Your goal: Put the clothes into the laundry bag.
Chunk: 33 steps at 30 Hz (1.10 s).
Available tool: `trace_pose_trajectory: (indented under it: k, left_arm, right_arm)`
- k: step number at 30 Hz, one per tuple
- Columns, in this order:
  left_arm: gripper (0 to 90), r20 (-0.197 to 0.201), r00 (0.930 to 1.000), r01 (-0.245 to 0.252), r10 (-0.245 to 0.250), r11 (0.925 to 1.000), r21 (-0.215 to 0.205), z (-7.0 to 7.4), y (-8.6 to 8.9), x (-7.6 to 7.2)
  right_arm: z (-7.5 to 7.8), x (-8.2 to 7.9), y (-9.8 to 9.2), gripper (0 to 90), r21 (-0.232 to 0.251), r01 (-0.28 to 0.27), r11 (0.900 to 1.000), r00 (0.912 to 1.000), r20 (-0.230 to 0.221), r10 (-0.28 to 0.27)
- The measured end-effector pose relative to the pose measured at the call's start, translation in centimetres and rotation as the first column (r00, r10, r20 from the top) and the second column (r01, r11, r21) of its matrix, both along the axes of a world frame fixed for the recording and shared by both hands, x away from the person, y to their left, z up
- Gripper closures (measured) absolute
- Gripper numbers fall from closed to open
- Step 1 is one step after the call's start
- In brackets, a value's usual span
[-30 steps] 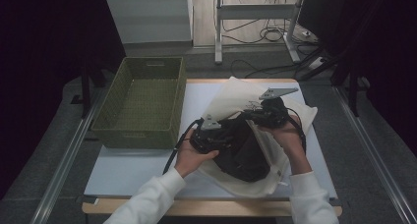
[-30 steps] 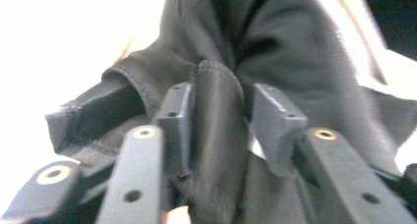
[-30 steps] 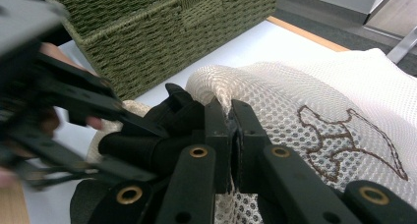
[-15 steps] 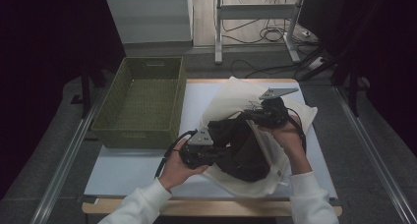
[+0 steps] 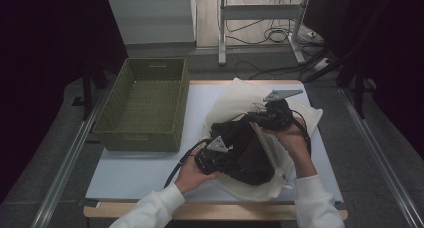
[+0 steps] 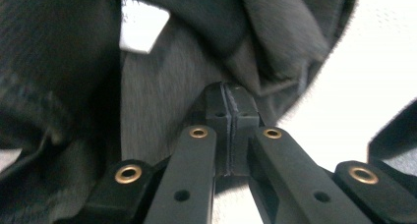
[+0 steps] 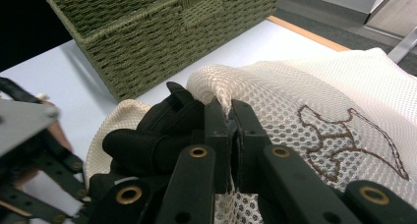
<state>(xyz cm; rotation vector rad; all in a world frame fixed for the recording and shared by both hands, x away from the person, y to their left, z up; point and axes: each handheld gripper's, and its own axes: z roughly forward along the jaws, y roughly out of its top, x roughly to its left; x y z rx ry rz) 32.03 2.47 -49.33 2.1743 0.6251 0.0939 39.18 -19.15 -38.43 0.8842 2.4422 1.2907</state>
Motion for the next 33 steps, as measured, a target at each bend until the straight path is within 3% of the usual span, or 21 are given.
trace_pose_trajectory:
  k: [14,33]
  left_arm:
    - [90.0,0.015,0.9994,-0.033,0.032,0.9981,0.052,-0.6,-2.0,1.8]
    - [90.0,0.005,0.9975,-0.070,0.070,0.9962,0.052,-0.5,-2.9,3.5]
  right_arm:
    - [0.2,-0.2,0.2,86.8,-0.002,-0.018,1.000,0.9998,-0.002,0.018]
    - [0.3,-0.3,0.1,86.8,0.004,-0.018,1.000,0.9998,-0.003,0.018]
